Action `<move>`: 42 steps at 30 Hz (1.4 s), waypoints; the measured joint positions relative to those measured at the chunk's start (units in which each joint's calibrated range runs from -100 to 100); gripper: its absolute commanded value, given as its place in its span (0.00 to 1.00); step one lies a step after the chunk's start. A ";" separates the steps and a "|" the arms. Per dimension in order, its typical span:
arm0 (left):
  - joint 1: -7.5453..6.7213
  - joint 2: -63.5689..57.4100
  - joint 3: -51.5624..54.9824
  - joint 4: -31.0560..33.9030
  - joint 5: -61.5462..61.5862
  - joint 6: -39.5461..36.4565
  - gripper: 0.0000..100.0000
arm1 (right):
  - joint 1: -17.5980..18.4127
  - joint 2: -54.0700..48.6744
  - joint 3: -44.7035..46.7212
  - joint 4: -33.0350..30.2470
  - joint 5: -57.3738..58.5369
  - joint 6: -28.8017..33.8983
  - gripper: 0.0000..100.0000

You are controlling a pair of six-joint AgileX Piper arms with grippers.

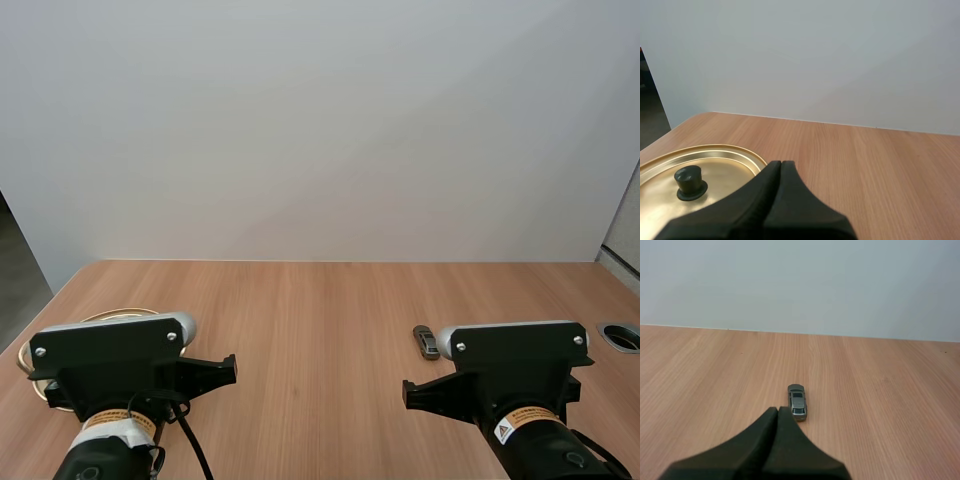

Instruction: Open the pot, put the car inside, and close it

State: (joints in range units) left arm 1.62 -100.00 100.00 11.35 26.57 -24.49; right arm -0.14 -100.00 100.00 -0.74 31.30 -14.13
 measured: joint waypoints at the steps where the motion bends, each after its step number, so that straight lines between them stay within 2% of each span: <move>1: 0.00 0.00 0.00 0.00 0.00 0.00 0.00 | 0.00 0.00 0.00 0.00 0.00 0.00 0.00; 23: 0.00 0.00 0.00 -0.19 0.00 0.00 0.00 | 0.00 0.00 0.00 0.74 0.00 0.00 0.00; 28: 0.00 0.00 -0.19 2.51 -5.73 0.24 0.00 | 0.00 0.00 0.00 -0.55 0.00 0.00 0.00; 33: 0.00 0.00 -7.00 10.25 -5.67 4.86 0.00 | 0.00 0.00 -2.03 -7.89 0.28 0.00 0.00; 39: 0.00 0.00 -16.66 20.61 5.67 7.53 0.00 | 0.00 0.00 -6.97 -18.25 2.70 0.00 0.00; 42: 0.00 0.00 -19.06 23.40 11.01 7.53 0.00 | 0.00 0.00 -9.65 -22.19 5.20 0.00 0.00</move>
State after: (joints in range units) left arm 1.62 -100.00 80.94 34.75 37.58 -16.96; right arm -0.14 -100.00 90.35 -22.92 36.51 -14.13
